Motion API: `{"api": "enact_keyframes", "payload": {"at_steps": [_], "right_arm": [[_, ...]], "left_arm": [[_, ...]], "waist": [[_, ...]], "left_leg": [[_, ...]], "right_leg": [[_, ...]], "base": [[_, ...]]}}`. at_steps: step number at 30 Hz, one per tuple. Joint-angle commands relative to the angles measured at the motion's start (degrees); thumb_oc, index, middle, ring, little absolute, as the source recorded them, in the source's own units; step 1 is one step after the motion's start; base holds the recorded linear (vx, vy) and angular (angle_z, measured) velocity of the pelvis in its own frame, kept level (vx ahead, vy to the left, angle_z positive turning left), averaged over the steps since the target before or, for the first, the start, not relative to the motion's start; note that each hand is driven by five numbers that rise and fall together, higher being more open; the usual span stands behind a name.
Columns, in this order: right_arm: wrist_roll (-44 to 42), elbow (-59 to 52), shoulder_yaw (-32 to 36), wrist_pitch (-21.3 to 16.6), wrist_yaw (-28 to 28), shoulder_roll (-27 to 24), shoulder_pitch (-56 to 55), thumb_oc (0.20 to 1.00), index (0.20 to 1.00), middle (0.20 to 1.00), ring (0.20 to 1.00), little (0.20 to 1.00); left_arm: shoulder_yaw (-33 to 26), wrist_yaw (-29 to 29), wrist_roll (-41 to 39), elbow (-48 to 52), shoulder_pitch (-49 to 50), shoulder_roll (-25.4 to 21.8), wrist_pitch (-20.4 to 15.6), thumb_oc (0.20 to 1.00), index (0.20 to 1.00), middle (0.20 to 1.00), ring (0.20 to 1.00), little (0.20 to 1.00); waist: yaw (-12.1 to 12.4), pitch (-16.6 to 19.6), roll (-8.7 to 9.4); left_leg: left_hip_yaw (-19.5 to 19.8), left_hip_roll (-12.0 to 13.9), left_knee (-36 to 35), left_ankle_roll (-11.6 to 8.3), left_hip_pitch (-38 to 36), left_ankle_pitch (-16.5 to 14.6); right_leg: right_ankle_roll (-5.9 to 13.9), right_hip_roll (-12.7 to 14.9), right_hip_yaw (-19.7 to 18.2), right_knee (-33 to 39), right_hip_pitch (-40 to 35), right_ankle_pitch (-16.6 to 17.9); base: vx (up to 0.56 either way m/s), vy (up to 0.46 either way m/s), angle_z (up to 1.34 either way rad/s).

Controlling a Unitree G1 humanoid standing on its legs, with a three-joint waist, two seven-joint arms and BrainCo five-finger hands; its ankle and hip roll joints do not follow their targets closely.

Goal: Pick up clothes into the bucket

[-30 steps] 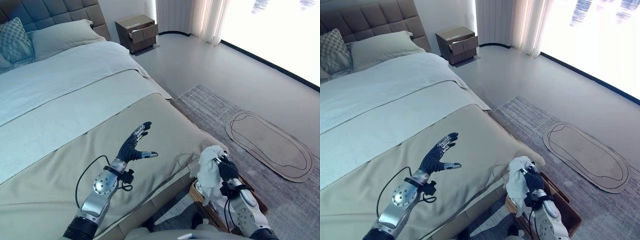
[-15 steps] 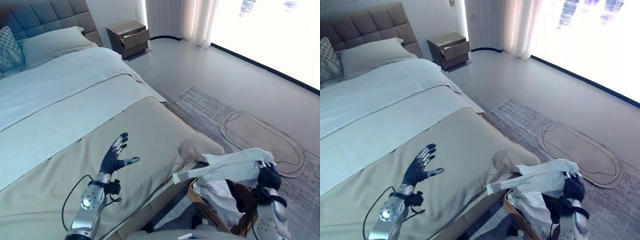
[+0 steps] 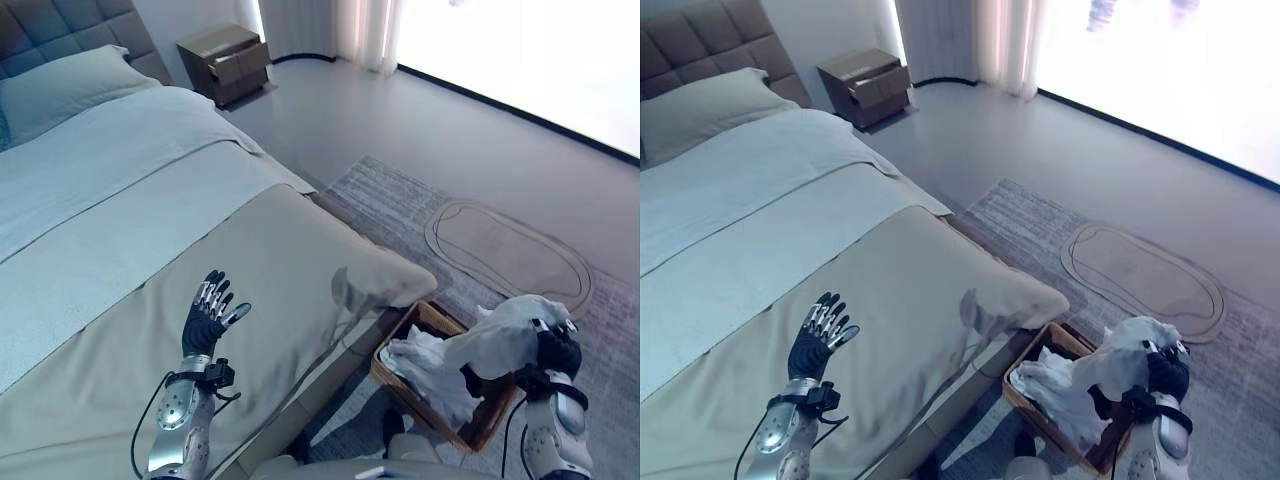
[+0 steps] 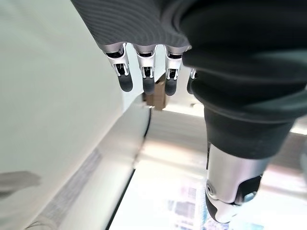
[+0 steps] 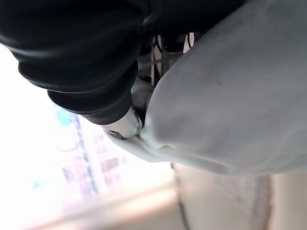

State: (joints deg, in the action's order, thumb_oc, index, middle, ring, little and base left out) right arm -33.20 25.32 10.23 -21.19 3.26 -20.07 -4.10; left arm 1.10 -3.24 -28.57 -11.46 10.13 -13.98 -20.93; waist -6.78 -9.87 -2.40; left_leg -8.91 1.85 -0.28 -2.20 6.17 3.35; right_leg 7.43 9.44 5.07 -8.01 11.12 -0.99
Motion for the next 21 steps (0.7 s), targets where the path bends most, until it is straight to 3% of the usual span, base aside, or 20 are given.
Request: {"api": "enact_keyframes", "payload": {"at_steps": [1, 10, 20, 21], "right_arm": [[4.53, -1.83, -1.77, -2.71, 2.39, -2.16, 8.38, 0.200, 0.200, 0.200, 0.200, 0.200], [11.34, 1.04, -6.21, -2.36, 9.33, -5.56, 17.32, 0.200, 0.200, 0.200, 0.200, 0.200], [11.01, 8.39, -8.14, -2.38, 15.38, -9.30, 26.02, 0.200, 0.200, 0.200, 0.200, 0.200], [10.02, 9.47, -7.89, -2.78, 16.75, -9.64, 27.26, 0.200, 0.200, 0.200, 0.200, 0.200]], "left_arm": [[-1.44, 1.09, -2.15, 3.21, -3.46, -1.57, -4.65, 1.000, 1.000, 1.000, 1.000, 1.000], [0.08, 5.93, -1.14, 8.66, -7.57, -4.05, -6.91, 1.000, 1.000, 1.000, 1.000, 1.000], [2.43, 10.00, -2.10, 14.08, -10.46, -4.96, -8.36, 1.000, 1.000, 1.000, 1.000, 1.000], [3.11, 10.66, -2.39, 14.92, -10.81, -5.09, -8.61, 1.000, 1.000, 1.000, 1.000, 1.000]], "waist": [[1.10, -5.52, 2.90], [1.35, -11.28, 2.89], [1.88, -14.12, 0.76], [1.97, -14.79, 0.06]], "left_leg": [[2.01, 0.71, 13.90, 1.25, 4.27, -9.22], [2.14, 1.83, 27.71, 1.37, 17.68, -13.34], [2.09, 2.83, 43.70, 1.84, 35.87, -17.94], [2.69, 2.76, 46.71, 1.59, 38.12, -20.60]], "right_leg": [[2.05, 3.77, -0.60, -3.81, 3.34, 3.74], [0.06, 3.59, -2.24, -16.29, 16.35, 0.27], [-1.64, 2.06, -5.01, -30.26, 33.88, -3.68], [-1.56, 1.97, -5.36, -33.72, 36.45, -6.18]], "base": [[-0.14, -0.037, -0.28], [-0.14, -0.047, -0.04], [-0.10, -0.006, -0.05], [-0.06, 0.013, -0.04]]}}
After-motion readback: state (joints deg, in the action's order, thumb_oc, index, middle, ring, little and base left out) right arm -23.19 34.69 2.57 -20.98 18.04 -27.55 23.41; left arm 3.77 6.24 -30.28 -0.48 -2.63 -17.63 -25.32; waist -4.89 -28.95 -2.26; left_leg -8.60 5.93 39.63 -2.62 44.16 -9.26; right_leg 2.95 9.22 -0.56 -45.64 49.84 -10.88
